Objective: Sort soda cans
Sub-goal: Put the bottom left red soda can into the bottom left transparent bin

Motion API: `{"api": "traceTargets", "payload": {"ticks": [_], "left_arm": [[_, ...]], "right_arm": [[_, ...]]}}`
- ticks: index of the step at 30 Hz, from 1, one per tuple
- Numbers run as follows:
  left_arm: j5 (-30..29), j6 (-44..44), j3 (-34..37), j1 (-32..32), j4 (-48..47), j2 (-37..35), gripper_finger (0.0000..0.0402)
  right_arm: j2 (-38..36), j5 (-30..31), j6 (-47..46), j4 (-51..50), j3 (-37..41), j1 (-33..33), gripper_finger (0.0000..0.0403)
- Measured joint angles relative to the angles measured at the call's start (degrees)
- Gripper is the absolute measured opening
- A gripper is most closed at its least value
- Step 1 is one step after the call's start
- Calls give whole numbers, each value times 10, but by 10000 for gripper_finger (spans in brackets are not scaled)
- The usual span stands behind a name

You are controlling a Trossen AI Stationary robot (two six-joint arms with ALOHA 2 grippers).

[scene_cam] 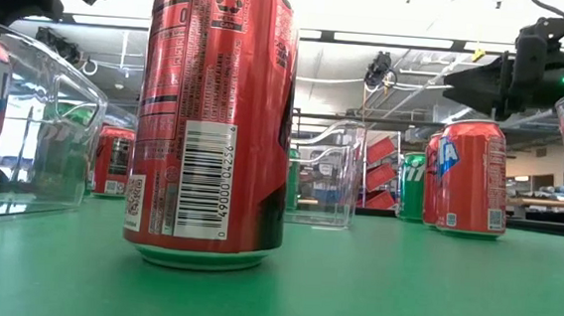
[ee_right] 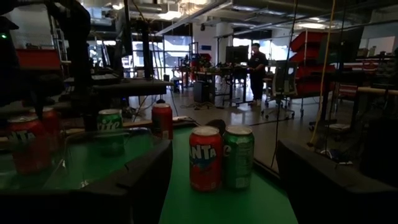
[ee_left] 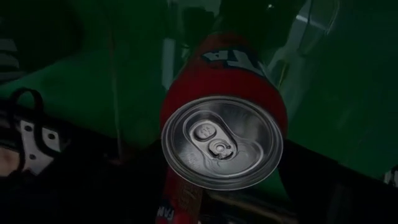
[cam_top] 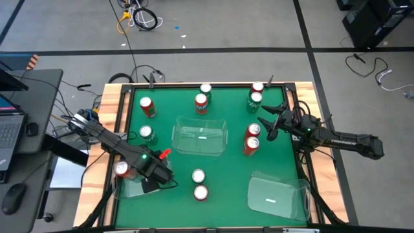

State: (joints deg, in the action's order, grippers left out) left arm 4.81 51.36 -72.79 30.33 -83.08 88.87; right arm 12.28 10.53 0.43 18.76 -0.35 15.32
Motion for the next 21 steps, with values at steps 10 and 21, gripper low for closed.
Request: {"api": "traceTargets", "payload": {"ticks": [10, 21], "left_arm": [[-47, -19, -7, 0, 25, -1, 270], [-107, 25, -8, 0, 25, 7, 296]], "right_arm": [[93, -71, 0, 86, -15, -33, 197], [211, -67, 8, 146, -43, -38, 111]]}}
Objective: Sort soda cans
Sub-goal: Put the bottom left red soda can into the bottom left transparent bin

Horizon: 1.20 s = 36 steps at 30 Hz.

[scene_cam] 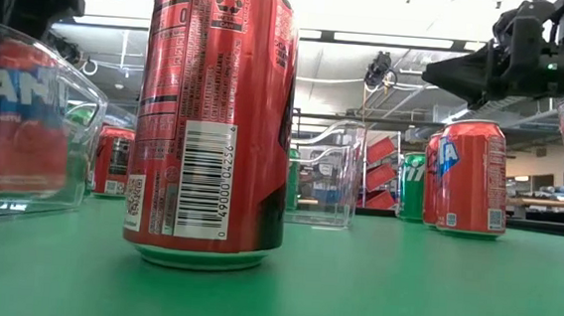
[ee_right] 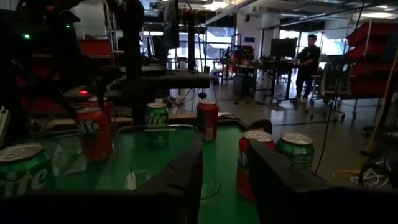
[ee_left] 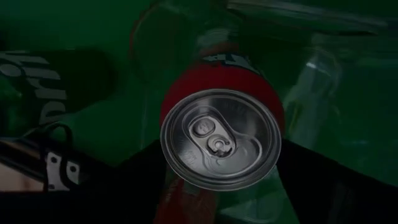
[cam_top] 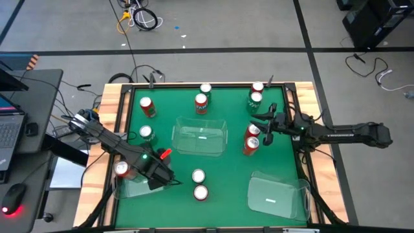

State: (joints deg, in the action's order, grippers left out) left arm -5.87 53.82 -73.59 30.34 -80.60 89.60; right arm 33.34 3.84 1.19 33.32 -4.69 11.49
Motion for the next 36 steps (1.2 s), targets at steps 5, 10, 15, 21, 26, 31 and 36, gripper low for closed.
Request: {"api": "traceTargets", "payload": {"ticks": [5, 10, 15, 21, 26, 31, 36], "left_arm": [[10, 3, -2, 0, -8, 18, 301], [80, -21, -2, -9, -14, 20, 294], [88, -41, -17, -17, -28, 22, 294], [78, -55, -47, -33, -41, 22, 294], [55, -58, -56, -39, -41, 22, 294], [53, -73, -56, -39, -47, 21, 286], [54, -107, -56, -39, -11, 19, 221]], "right_arm": [[25, 0, 5, 29, 0, 0, 124], [36, 1, 5, 43, 0, 0, 145], [41, 2, 5, 46, 0, 0, 162], [42, 2, 5, 45, 0, 0, 183], [42, 2, 5, 44, 0, 0, 199], [42, 2, 5, 44, 0, 0, 210], [42, 2, 5, 45, 0, 0, 204]]}}
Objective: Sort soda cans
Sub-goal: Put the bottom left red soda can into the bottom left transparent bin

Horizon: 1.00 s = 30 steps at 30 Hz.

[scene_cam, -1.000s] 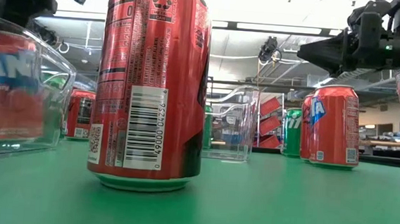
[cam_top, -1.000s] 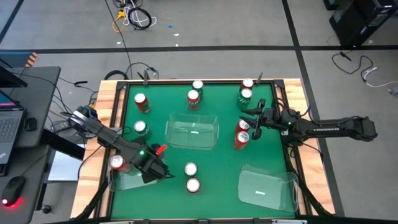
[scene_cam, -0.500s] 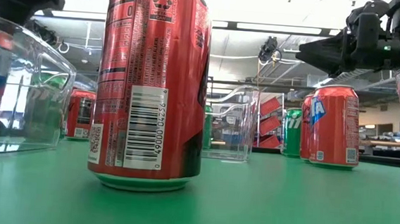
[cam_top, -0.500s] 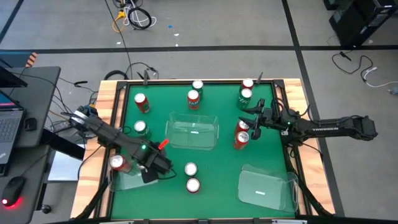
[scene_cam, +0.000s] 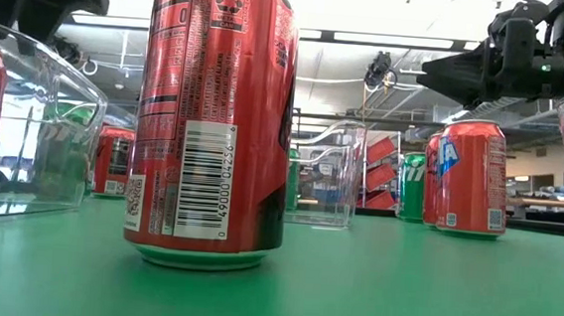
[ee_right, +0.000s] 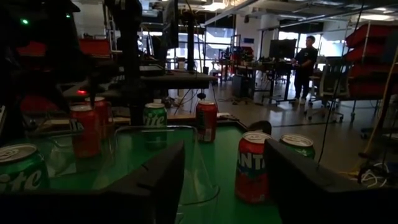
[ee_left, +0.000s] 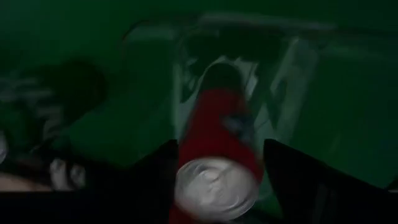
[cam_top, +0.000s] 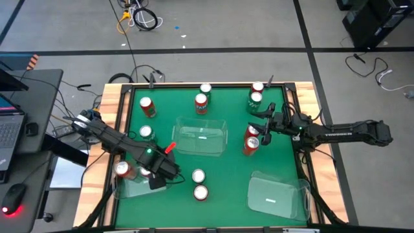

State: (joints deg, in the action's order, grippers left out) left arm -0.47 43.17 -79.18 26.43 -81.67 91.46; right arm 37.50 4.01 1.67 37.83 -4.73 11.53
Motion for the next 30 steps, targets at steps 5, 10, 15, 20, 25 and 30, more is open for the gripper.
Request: {"api": "traceTargets", "payload": {"ticks": [5, 10, 15, 20, 25, 30], "left_arm": [[1, -40, 13, -1, 79, 0, 97], [13, -57, 42, -2, 78, 0, 10], [-43, -84, 42, -37, 75, 0, 5], [-44, -119, 45, -69, 60, 0, 3], [-9, -122, 73, -77, 47, 0, 2], [18, -120, 102, -72, 41, 0, 1]], "right_arm": [[0, 0, 1, 3, 0, 0, 188], [0, 0, 4, 3, 0, 0, 175], [0, 0, 5, 6, 0, 0, 170], [0, 0, 9, 8, 0, 0, 170], [0, 0, 9, 5, 0, 0, 170], [0, 0, 11, 2, 0, 0, 170]]}}
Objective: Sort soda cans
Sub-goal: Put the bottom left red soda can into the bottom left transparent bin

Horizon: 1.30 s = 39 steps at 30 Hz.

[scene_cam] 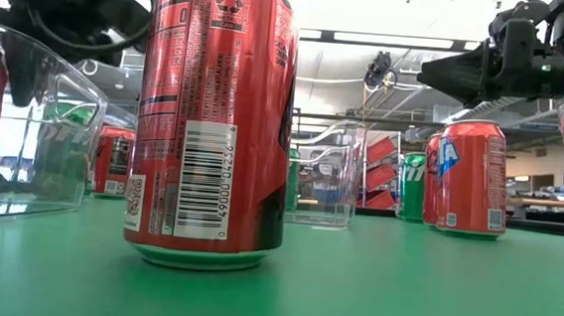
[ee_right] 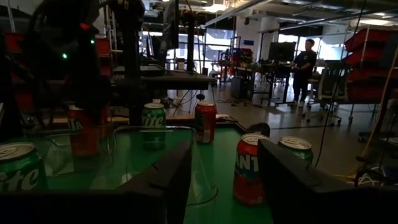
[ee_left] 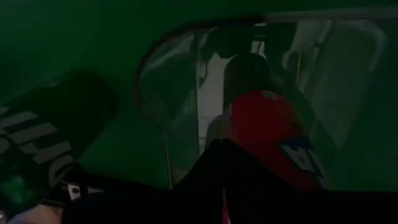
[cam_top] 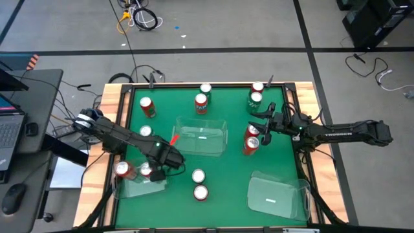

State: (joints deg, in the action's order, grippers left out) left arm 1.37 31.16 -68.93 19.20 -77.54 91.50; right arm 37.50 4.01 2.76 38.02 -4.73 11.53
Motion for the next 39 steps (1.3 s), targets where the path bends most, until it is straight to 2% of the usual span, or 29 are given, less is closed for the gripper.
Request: {"api": "traceTargets", "payload": {"ticks": [6, 16, 21, 27, 39], "left_arm": [[51, 18, 6, 13, 6, 0, 1], [101, 80, 6, 83, -22, 0, 0], [101, 87, 6, 102, -30, 0, 0], [71, 80, 6, 94, -15, 0, 0], [72, 68, 6, 85, 11, 0, 0]], "right_arm": [[0, 0, 0, 0, 0, 0, 170], [0, 0, -1, 0, 0, 0, 170], [0, 0, -1, 0, 0, 0, 170], [0, 0, -1, 0, 0, 0, 170], [0, 0, -2, 0, 0, 0, 170]]}}
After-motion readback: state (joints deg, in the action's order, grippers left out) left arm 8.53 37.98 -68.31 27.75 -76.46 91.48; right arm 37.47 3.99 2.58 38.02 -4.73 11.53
